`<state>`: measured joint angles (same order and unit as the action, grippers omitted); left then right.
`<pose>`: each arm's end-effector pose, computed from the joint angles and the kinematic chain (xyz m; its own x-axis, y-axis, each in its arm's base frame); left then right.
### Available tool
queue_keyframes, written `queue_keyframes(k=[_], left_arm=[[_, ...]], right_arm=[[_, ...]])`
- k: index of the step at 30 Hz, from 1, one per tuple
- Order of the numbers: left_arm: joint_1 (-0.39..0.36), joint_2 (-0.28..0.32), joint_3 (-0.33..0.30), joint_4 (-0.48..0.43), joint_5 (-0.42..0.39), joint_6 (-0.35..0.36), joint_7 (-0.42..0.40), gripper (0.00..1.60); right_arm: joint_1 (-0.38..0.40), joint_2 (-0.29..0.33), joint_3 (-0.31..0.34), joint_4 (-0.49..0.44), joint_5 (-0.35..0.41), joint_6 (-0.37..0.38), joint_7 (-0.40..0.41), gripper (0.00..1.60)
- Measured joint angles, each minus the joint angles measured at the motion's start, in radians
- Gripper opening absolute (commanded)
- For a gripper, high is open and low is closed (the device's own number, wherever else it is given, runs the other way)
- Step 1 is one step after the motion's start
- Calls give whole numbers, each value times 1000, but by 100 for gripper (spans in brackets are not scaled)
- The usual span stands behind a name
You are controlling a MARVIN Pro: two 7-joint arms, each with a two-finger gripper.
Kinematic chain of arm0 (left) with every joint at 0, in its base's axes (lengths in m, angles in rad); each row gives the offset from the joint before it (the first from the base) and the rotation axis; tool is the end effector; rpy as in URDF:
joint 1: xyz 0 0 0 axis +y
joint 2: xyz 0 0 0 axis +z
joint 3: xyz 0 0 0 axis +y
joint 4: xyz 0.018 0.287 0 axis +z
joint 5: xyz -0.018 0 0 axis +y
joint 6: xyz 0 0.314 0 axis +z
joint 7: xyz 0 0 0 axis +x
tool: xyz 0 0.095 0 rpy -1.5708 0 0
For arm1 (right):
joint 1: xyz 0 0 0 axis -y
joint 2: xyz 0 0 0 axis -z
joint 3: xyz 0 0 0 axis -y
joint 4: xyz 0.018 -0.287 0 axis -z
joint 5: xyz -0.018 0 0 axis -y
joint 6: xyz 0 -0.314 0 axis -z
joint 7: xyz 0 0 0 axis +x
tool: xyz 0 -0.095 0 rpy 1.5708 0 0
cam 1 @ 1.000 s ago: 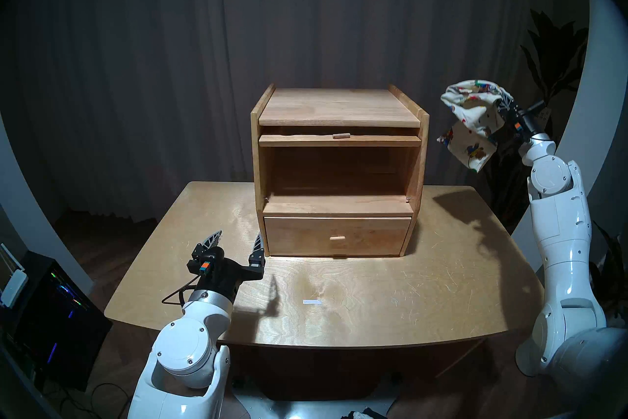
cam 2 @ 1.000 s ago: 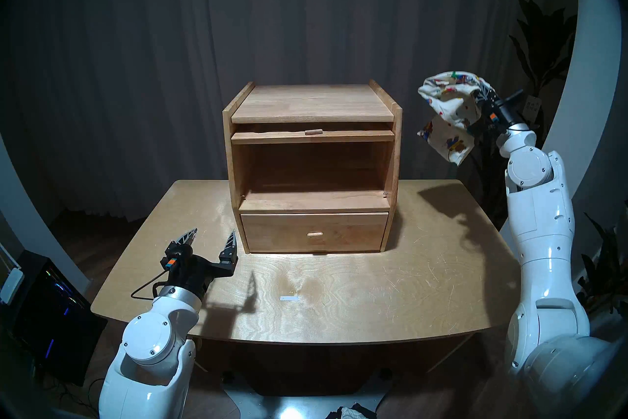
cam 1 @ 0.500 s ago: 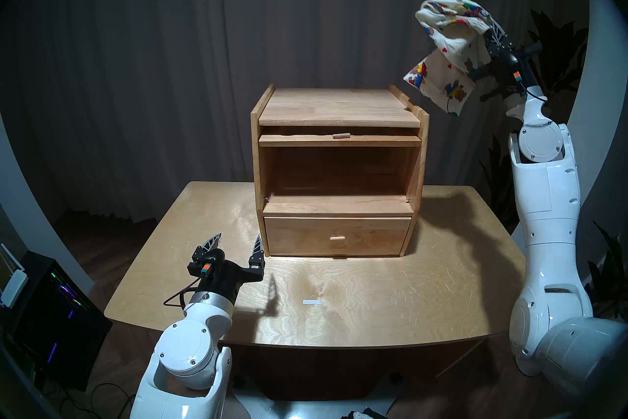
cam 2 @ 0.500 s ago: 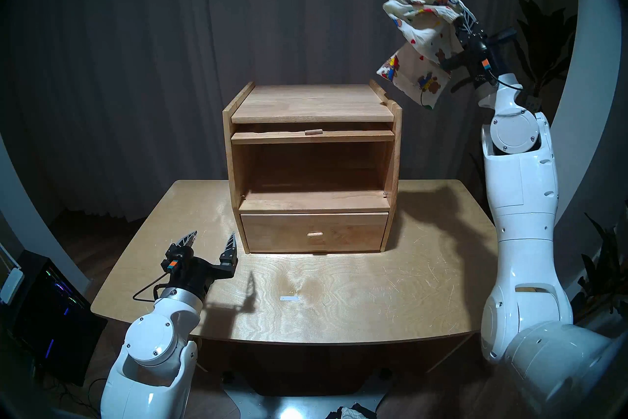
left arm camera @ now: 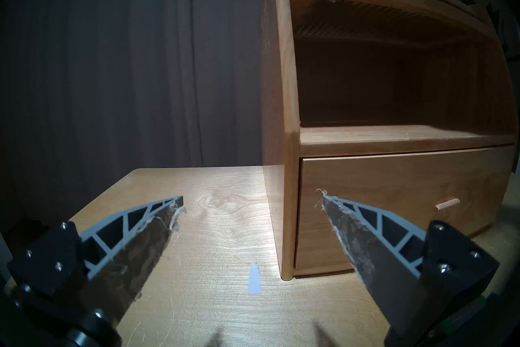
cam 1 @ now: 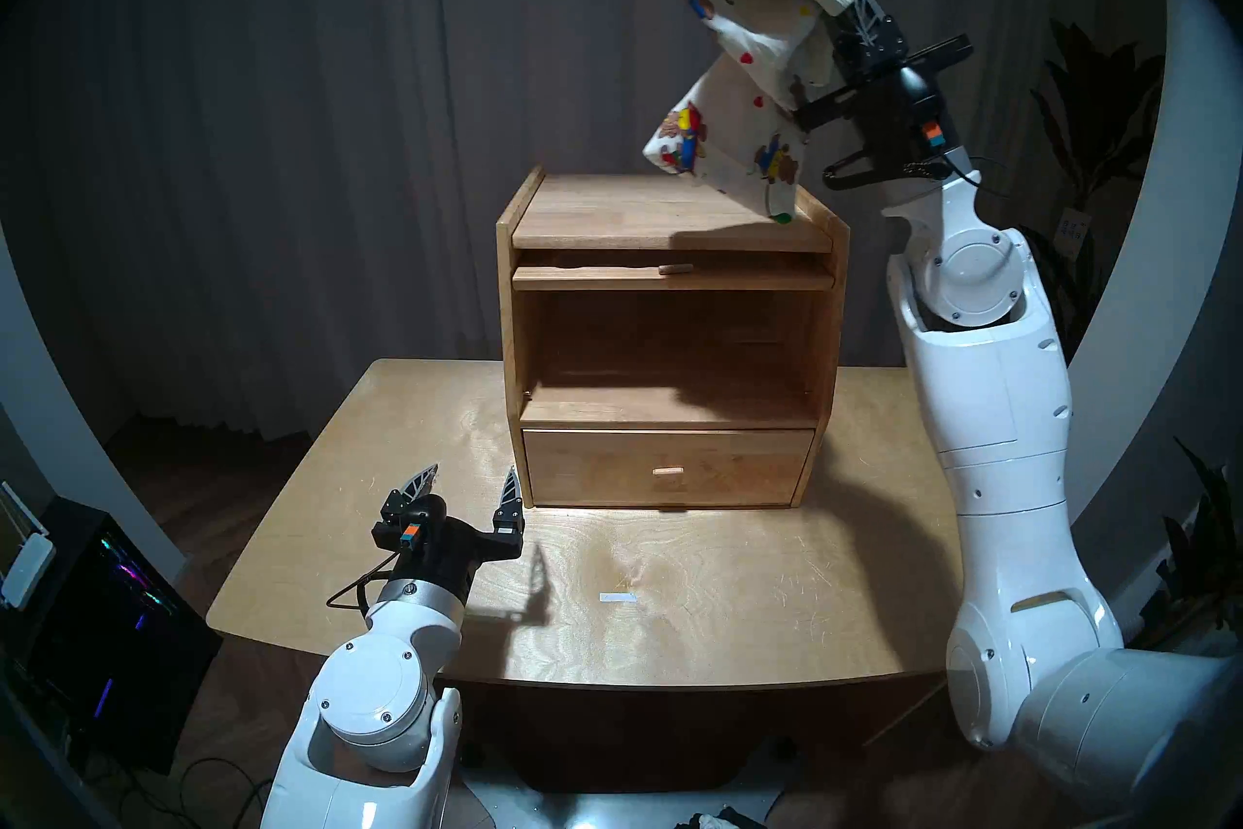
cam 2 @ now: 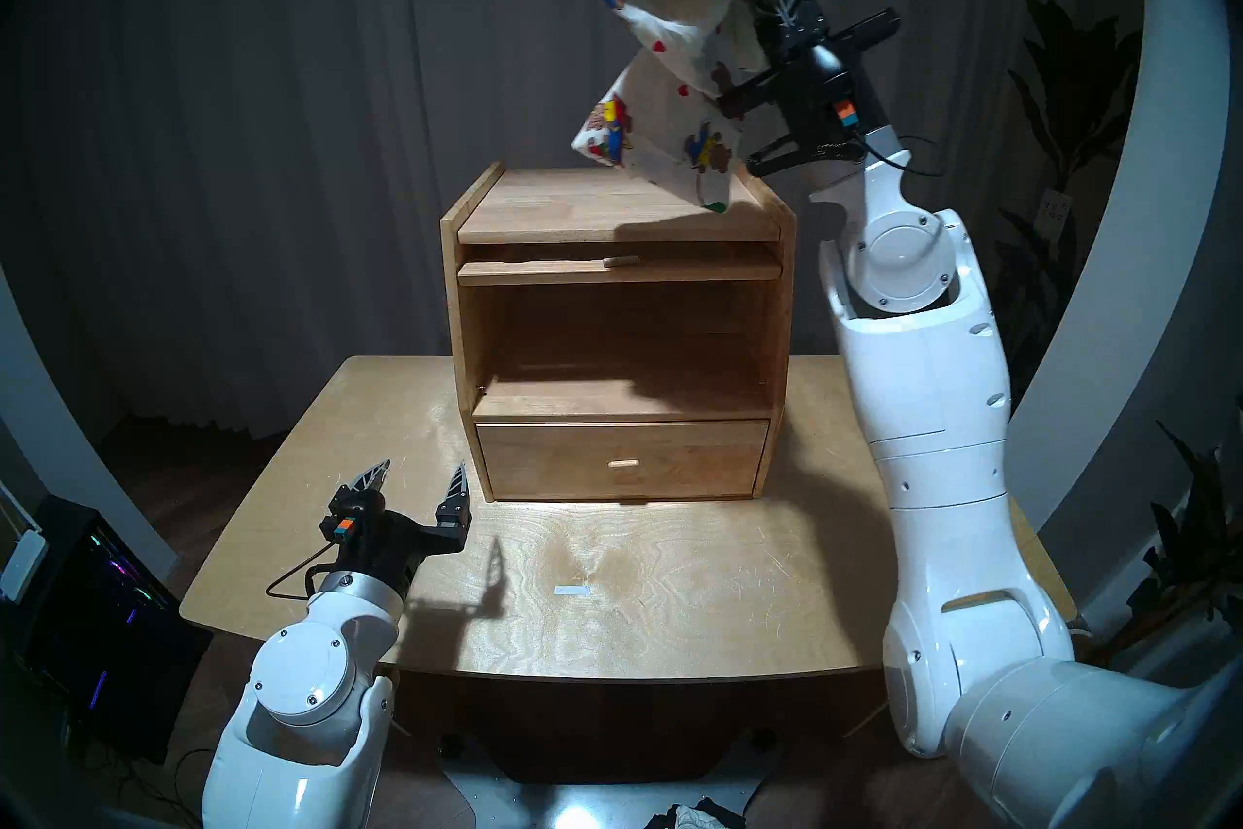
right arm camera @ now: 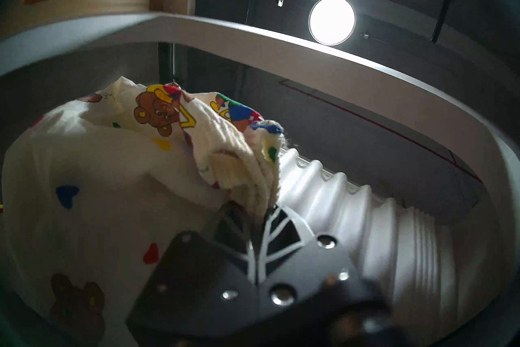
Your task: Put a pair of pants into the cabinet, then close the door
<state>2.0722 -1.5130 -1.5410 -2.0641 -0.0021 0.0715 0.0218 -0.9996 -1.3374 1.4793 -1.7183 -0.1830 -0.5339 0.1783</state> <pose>0.2861 -0.0029 -0.2887 0.0794 -0.0384 0.9961 -0.0322 -0.9988 -0.0360 0.4517 0.0133 0.0378 -0.9267 0.2723 0.2591 -0.1017 -0.8452 0.5246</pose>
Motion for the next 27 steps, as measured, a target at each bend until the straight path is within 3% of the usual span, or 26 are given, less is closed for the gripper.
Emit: queue_keyframes(k=[12,27], left_arm=[[-2,-3,3,2,5,0,7,160],[-5,-5,7,2,12,0,10,160]], right_arm=[[-161,-54,-188,-56,86,36,7,0],[-358,-18,-305,6,176,140,-14,0]])
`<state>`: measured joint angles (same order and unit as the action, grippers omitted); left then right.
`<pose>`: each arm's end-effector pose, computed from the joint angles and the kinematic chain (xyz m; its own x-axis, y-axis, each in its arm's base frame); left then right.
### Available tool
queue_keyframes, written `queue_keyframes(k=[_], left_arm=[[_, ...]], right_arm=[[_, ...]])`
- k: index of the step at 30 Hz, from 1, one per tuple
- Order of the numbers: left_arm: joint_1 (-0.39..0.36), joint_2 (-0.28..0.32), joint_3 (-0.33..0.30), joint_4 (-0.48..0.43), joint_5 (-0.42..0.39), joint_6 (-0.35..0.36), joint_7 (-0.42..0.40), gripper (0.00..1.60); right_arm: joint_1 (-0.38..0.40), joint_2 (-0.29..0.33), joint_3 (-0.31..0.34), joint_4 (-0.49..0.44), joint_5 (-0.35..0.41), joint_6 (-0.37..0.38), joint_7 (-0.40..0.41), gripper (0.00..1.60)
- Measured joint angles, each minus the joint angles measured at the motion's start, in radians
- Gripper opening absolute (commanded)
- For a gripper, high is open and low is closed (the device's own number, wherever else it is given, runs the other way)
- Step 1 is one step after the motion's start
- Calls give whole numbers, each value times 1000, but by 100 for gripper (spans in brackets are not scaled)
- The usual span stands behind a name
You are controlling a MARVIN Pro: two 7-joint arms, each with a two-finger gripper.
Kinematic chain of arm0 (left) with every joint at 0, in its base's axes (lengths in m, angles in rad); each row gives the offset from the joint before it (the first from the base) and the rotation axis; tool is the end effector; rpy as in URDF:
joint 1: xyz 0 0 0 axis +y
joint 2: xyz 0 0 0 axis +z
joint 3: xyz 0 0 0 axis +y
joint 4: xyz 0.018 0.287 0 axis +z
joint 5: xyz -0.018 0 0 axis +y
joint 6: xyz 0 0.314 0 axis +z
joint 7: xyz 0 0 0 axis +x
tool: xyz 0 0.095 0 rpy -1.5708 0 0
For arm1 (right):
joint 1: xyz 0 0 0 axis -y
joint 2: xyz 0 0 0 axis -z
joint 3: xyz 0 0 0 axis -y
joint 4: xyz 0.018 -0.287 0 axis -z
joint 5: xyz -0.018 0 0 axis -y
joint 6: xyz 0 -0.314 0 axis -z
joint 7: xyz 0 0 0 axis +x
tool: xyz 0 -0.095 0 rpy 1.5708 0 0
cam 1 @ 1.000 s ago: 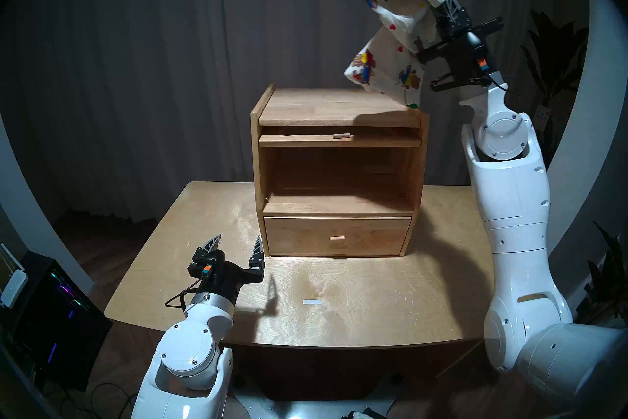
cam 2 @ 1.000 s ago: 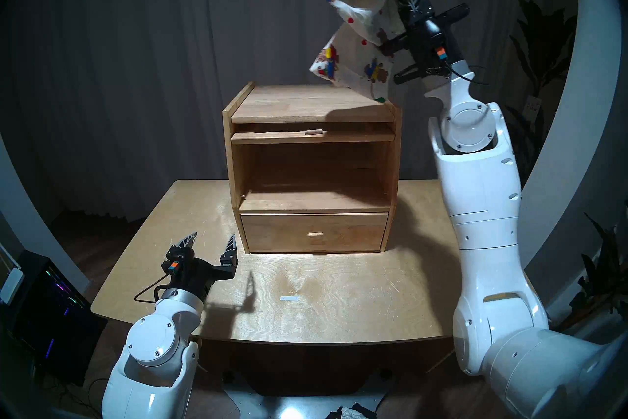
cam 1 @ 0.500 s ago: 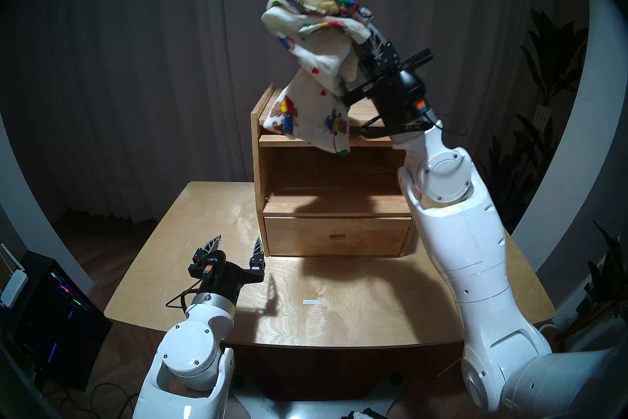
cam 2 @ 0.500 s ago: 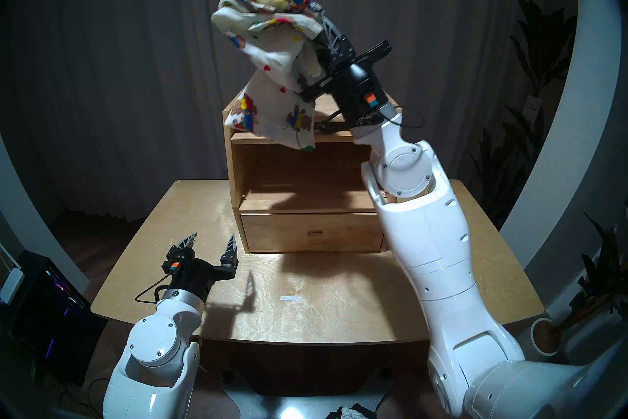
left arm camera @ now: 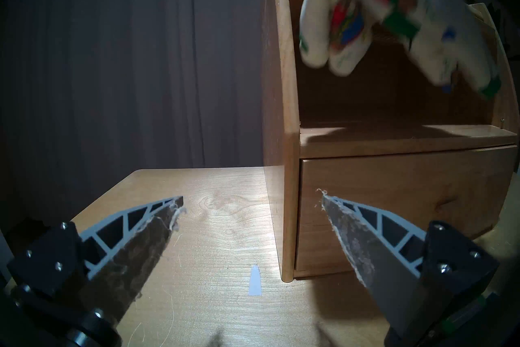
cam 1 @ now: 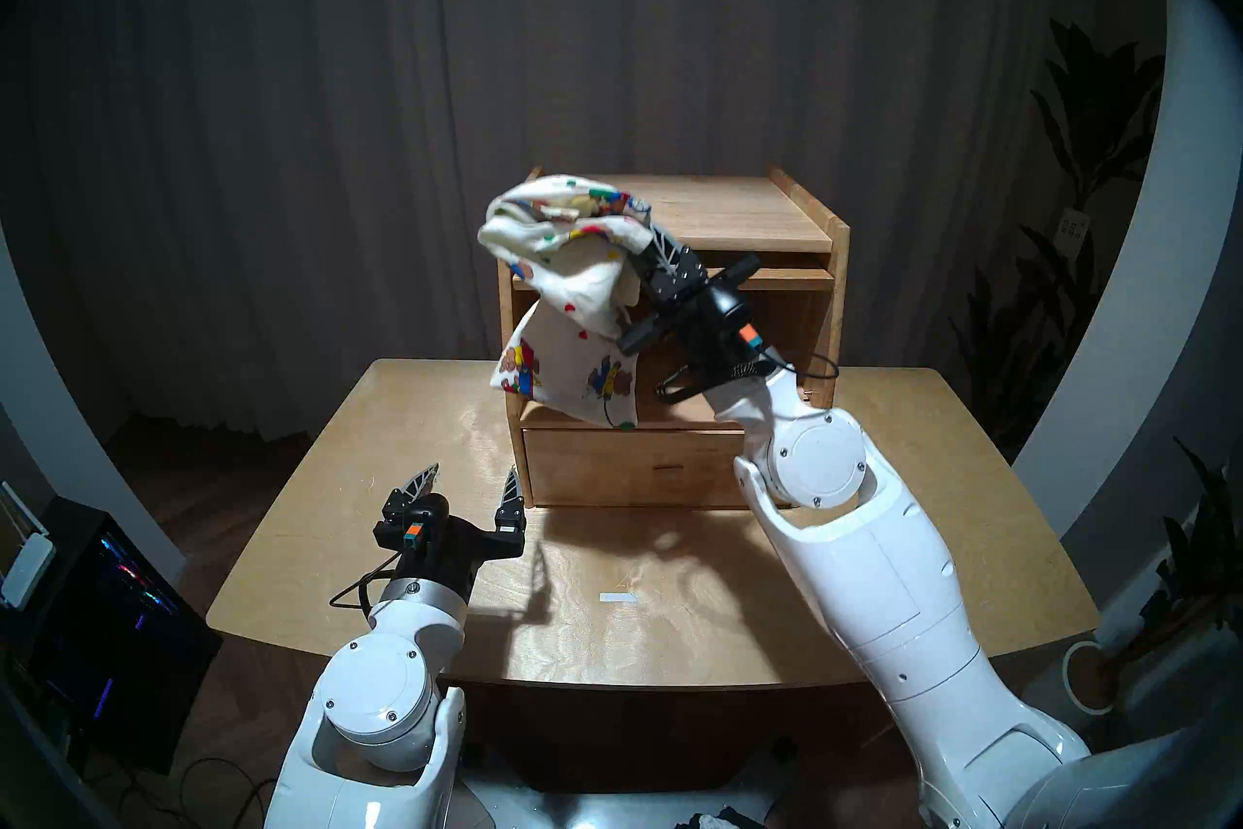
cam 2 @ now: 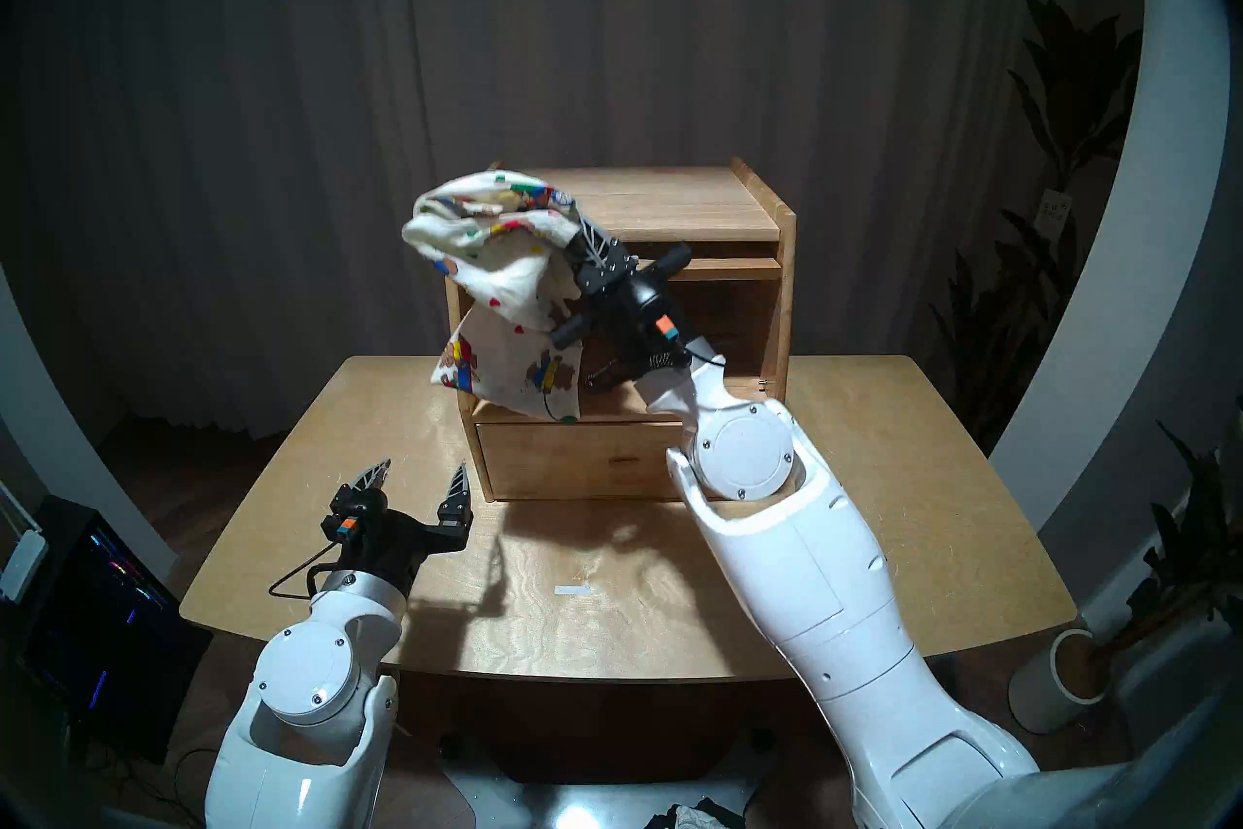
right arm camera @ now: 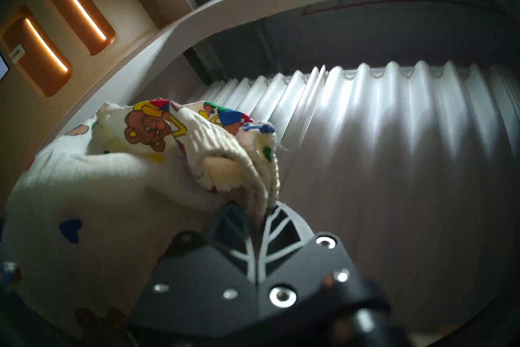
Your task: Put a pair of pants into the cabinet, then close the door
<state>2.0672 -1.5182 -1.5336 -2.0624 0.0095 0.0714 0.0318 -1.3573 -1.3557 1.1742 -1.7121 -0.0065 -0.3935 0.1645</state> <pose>0.2874 -0.0053 -0.2880 0.0756 -0.0423 0.9962 -0.0261 -0.9988 -0.0404 0.4174 0.1243 -0.1603 -0.6484 -0.0033 0.7613 0.4412 -0.8166 0.3723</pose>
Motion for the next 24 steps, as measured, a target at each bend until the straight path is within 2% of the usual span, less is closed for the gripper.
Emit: queue_keyframes(k=[7,11,16,24], left_arm=[[-1,-1,1,0,3,0,1,160],[-2,-2,2,0,4,0,2,160],[-3,-2,2,-3,6,0,1,160],[-3,-3,3,-9,8,0,-3,160]], right_arm=[[-92,41,-45,67,40,51,-14,0],[-149,71,-49,92,71,74,-31,0],[-236,109,16,44,140,78,-75,0],[-320,122,129,-49,255,81,-150,0]])
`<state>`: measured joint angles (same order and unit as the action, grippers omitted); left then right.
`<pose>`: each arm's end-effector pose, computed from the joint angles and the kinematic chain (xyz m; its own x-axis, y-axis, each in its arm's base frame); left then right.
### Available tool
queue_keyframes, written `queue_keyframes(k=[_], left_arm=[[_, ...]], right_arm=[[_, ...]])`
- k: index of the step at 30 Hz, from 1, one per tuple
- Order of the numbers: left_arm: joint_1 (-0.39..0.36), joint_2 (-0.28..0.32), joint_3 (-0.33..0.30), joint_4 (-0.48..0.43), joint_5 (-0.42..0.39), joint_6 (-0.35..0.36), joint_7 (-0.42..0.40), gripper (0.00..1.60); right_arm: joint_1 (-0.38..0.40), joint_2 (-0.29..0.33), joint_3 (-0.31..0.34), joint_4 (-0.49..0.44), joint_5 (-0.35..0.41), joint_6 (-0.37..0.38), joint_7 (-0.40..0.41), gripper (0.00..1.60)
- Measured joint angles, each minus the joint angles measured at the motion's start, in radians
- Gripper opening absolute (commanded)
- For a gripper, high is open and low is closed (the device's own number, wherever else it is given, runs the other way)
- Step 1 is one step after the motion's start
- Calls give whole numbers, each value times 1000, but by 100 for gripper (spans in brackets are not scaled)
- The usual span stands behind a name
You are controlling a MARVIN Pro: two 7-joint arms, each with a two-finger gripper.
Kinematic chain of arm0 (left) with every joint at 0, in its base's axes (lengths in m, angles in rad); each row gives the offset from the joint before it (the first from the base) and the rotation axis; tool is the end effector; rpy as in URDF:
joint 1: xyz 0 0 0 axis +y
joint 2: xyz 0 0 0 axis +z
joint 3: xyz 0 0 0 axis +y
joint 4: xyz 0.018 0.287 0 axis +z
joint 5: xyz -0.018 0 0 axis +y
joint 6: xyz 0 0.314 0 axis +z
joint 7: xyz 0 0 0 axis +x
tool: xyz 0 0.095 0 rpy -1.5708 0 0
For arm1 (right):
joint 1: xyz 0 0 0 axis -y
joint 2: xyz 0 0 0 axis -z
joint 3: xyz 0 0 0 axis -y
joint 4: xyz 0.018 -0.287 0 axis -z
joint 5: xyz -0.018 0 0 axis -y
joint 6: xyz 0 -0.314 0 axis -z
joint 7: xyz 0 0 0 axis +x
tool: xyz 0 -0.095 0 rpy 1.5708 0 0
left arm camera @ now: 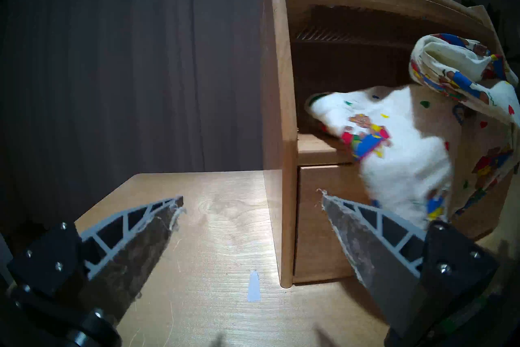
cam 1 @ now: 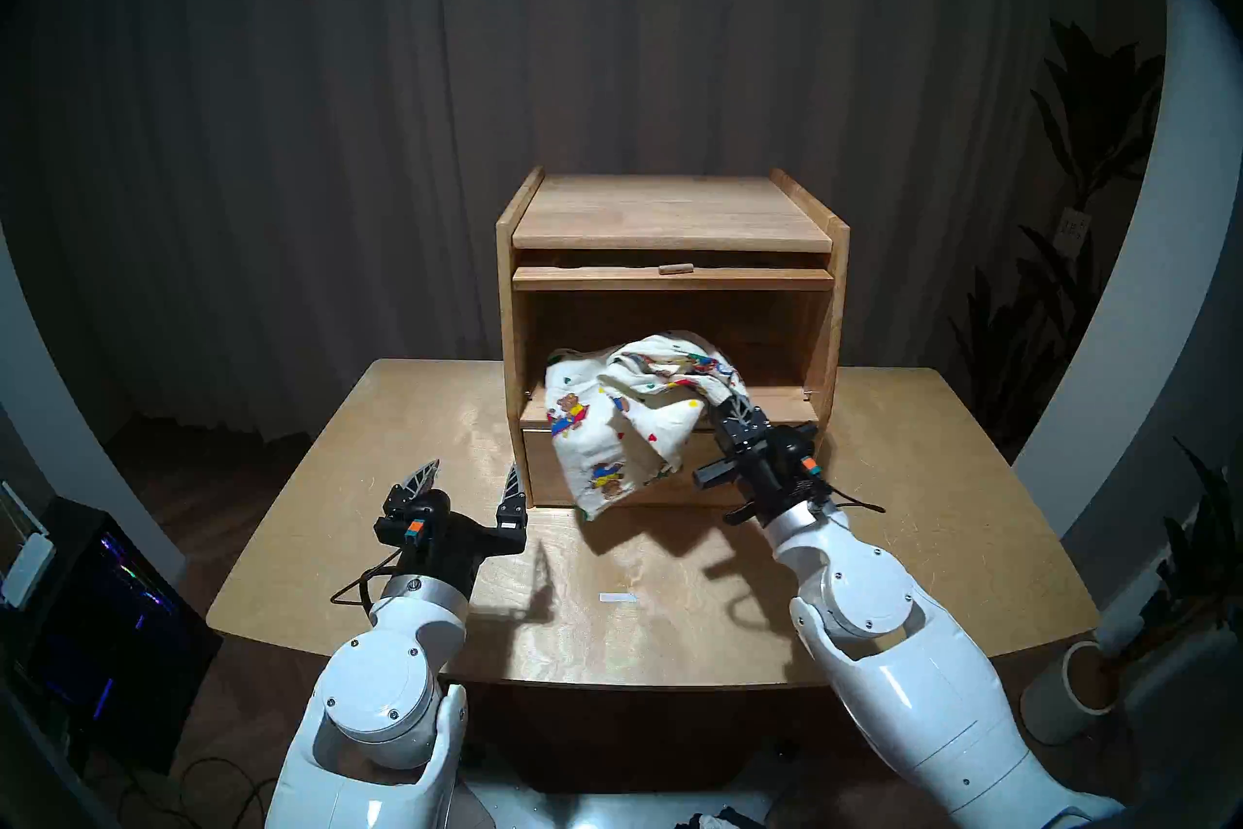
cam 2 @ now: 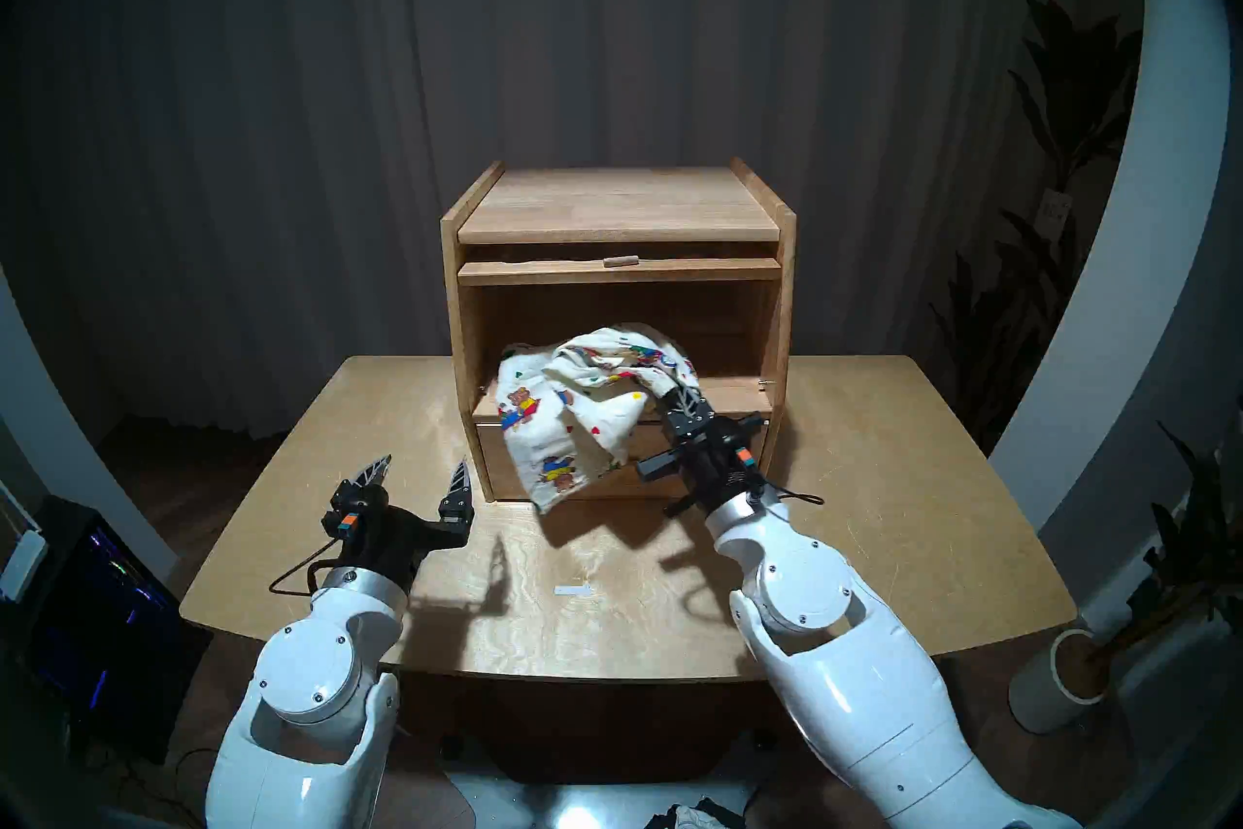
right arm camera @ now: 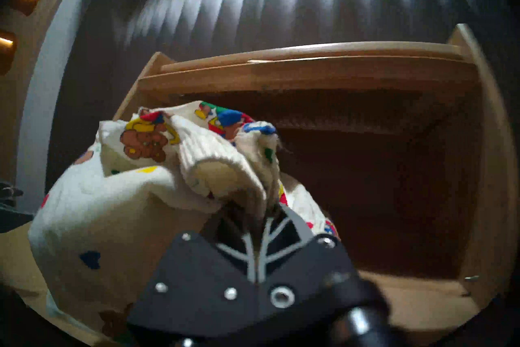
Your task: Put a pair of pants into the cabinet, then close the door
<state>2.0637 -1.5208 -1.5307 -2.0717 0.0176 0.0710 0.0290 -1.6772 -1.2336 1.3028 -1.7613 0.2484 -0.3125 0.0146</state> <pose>0.2886 -0.0071 -0.2831 0.0621 -0.0463 0.9970 -0.0299 -0.9986 -0.0445 0.3739 0.0317 -0.2642 -0.2980 -0.0516 0.9532 0.3212 -0.9457 0.0492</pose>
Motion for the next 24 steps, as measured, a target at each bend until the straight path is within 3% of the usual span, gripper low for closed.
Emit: queue_keyframes(k=[9,18,24], left_arm=[[0,0,0,-9,1,0,-10,160],[2,0,-1,-20,-1,0,-23,160],[3,1,-3,-23,-3,0,-30,160]], right_arm=[[-14,-43,20,-101,114,77,-66,0],[22,-117,-53,-159,189,268,-176,0],[82,-168,-44,-149,195,398,-257,0]])
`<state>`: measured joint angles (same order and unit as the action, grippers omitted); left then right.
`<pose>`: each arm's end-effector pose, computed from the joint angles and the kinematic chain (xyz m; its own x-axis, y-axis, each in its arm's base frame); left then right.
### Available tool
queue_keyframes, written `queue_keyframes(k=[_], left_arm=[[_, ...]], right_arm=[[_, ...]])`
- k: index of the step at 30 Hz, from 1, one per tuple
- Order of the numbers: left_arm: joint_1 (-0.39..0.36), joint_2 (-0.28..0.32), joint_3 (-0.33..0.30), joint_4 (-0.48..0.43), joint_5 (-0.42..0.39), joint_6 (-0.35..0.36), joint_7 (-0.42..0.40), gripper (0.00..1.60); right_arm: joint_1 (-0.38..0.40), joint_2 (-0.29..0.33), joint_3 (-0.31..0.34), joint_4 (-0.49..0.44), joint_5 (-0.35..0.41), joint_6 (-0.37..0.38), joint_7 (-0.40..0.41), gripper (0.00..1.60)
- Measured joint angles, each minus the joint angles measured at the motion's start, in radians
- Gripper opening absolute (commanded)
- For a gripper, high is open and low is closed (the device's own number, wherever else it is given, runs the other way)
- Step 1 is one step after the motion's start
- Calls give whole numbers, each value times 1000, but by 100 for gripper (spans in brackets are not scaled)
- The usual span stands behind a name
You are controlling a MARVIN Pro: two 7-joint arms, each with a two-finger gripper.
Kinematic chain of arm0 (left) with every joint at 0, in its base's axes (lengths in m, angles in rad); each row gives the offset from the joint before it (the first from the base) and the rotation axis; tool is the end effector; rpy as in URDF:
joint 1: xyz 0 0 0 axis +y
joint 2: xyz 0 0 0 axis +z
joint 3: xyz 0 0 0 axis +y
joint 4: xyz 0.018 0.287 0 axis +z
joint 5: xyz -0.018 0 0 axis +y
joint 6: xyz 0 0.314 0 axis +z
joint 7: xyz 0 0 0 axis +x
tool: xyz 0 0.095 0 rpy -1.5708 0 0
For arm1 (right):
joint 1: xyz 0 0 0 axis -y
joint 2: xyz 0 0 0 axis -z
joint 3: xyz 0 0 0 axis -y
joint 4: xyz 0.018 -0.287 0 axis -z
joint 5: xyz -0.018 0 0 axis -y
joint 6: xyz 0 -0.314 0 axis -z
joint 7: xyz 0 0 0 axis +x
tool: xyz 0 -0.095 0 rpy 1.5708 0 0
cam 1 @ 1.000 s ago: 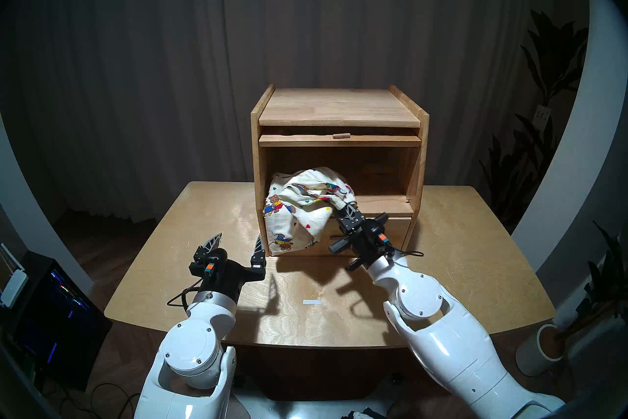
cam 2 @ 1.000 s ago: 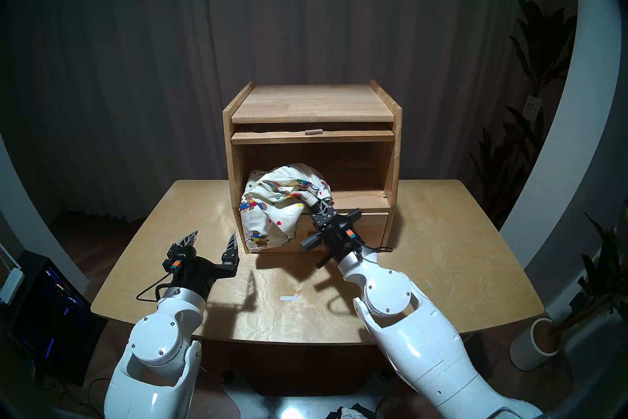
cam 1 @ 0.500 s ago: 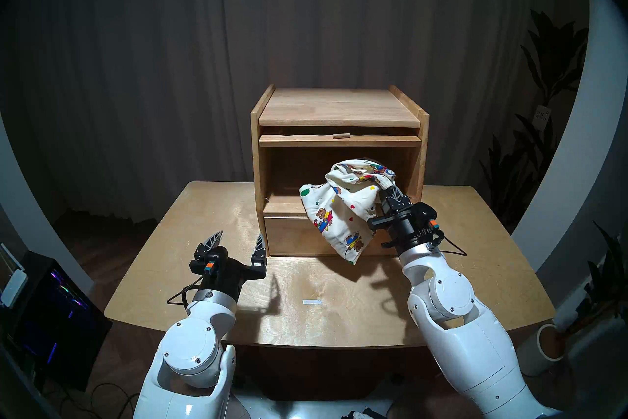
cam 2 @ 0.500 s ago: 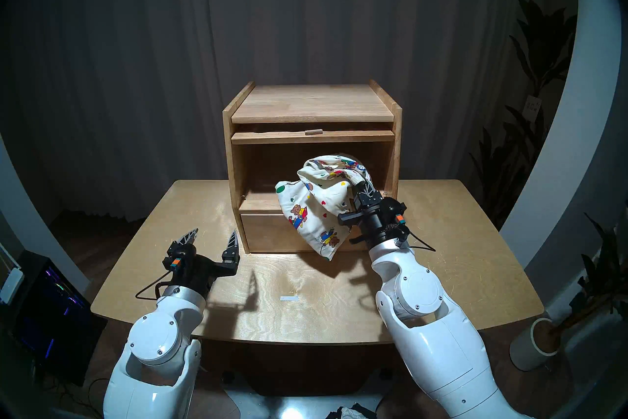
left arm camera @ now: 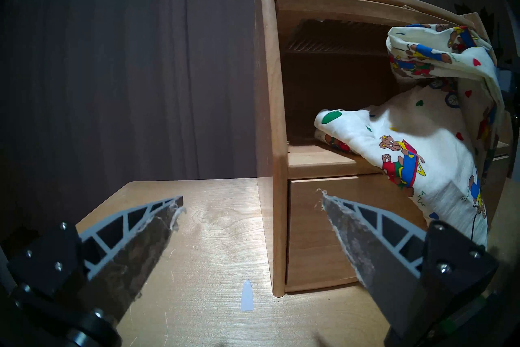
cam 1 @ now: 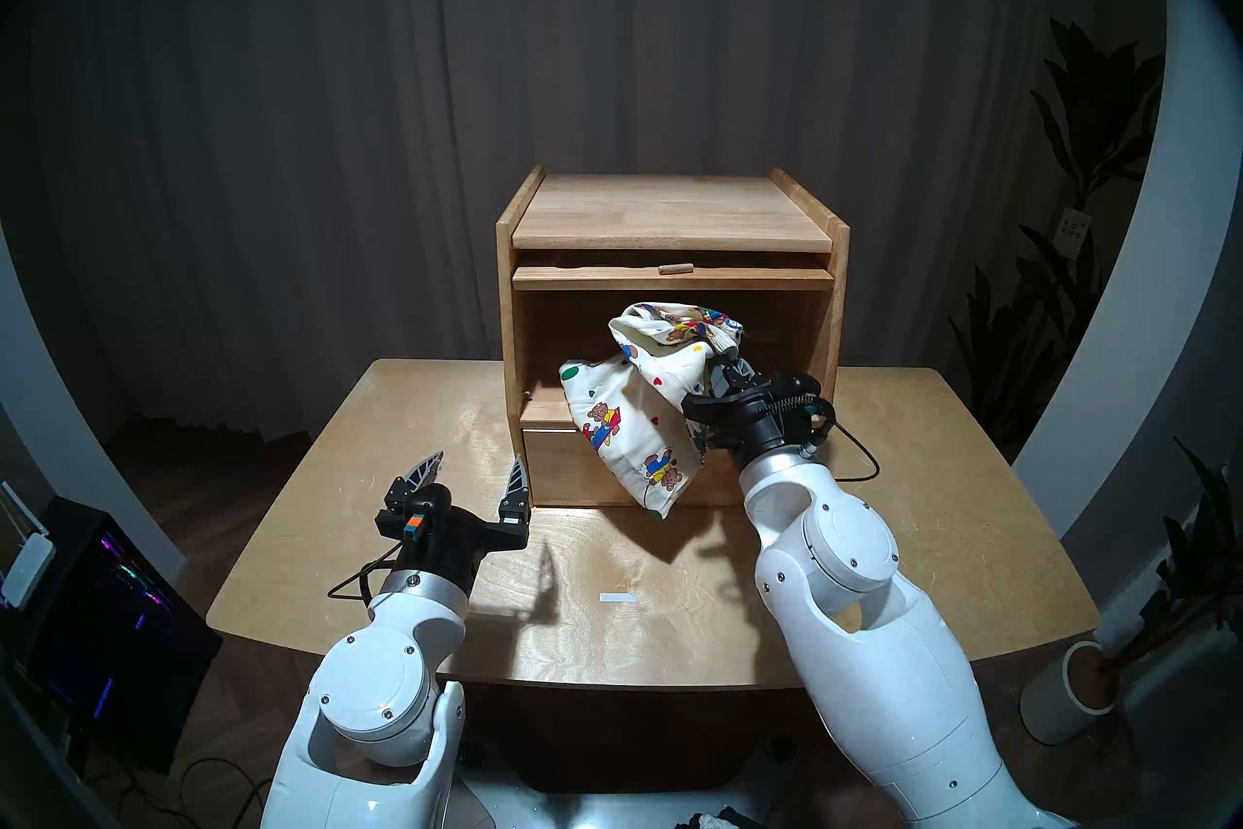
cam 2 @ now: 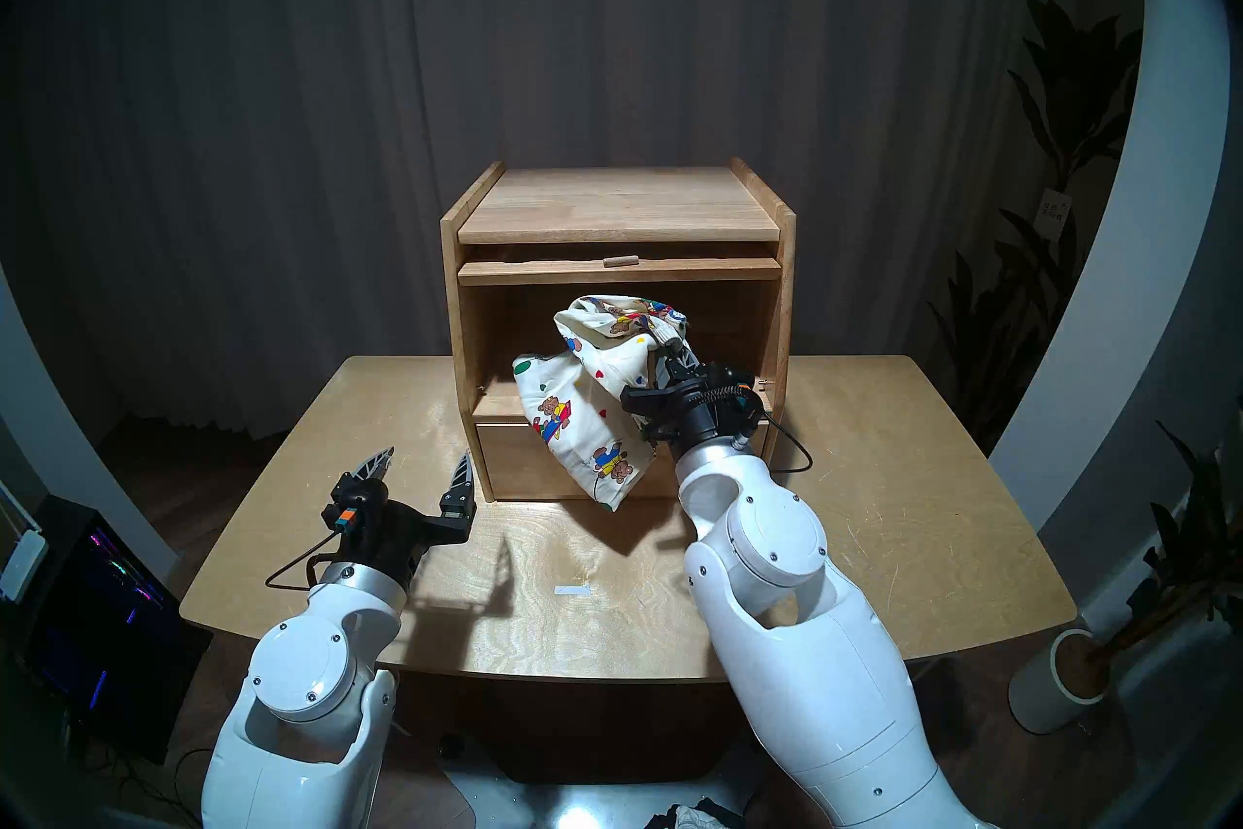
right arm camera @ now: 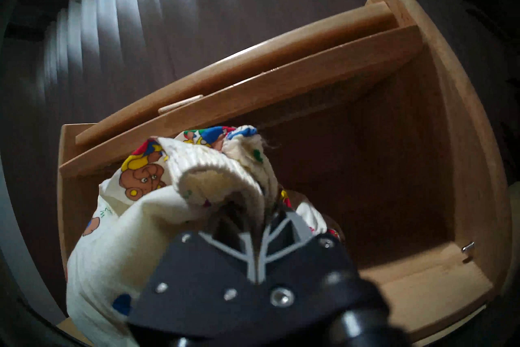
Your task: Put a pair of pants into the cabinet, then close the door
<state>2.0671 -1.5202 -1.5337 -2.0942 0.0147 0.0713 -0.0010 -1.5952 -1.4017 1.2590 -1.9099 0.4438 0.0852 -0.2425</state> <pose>0.2879 -0.0090 -0.2750 0.0435 -0.0439 0.9981 -0.0573 -0.9975 -0.0414 0.3928 0.0774 -0.2104 -0.0542 -0.3201 0.9458 0.1756 -0.9355 -0.3065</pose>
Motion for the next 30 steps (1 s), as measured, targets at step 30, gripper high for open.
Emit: queue_keyframes(k=[30], left_arm=[[5,0,-15,-7,-10,0,-27,160]], right_arm=[[301,-209,22,374,-237,171,-167,0]])
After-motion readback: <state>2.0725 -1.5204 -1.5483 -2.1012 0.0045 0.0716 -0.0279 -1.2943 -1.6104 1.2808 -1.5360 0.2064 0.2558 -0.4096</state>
